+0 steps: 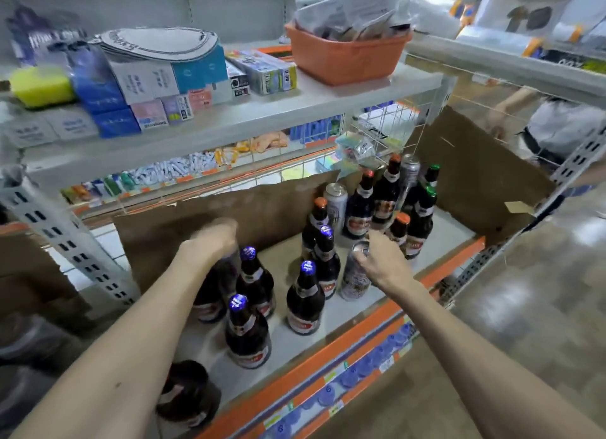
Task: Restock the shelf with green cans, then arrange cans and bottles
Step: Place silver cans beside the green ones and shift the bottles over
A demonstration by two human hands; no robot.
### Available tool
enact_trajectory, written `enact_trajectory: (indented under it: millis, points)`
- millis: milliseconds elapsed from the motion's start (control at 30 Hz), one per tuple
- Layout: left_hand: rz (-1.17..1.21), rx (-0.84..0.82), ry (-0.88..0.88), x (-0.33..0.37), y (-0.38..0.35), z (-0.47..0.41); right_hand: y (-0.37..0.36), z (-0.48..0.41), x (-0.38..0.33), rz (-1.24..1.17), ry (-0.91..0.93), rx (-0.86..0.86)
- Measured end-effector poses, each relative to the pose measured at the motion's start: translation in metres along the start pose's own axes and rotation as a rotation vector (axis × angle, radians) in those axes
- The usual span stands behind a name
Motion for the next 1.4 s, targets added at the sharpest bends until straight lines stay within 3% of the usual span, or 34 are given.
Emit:
enact_trajectory:
  millis: [267, 400, 700, 967, 1133, 1400]
  points:
    - [-0.165, 0.001, 0.164, 0.008, -0.003, 0.001, -0.002, 0.003, 0.001, -0.015, -0.01, -0.047]
    - [-0.1, -0.012, 0.172, 0.012, -0.008, -0.001, -0.004, 0.008, -0.001, -0.022, -0.023, -0.029]
    - [0.041, 0.161, 0.148, 0.017, 0.008, 0.01, 0.018, 0.004, -0.014, 0.012, 0.007, -0.032]
    - [0.263, 0.284, 0.019, 0.034, 0.102, 0.054, 0.111, -0.013, -0.068, 0.053, 0.049, 0.16]
    - [0.393, 0.402, 0.023, 0.029, 0.155, 0.099, 0.166, -0.025, -0.122, 0.098, 0.158, 0.313]
    - [0.424, 0.553, 0.079, -0.025, 0.19, 0.162, 0.183, -0.02, -0.215, -0.087, 0.454, 0.303]
Point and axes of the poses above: each hand's wrist, its own z-axis away from the middle knuckle, its own y-axis out of the back of the hand, x = y × z, the point moved 1 cm from there along -z, towards the middle knuckle, and after that the axes turned 12 degrees about y, right-handed, at the moved point
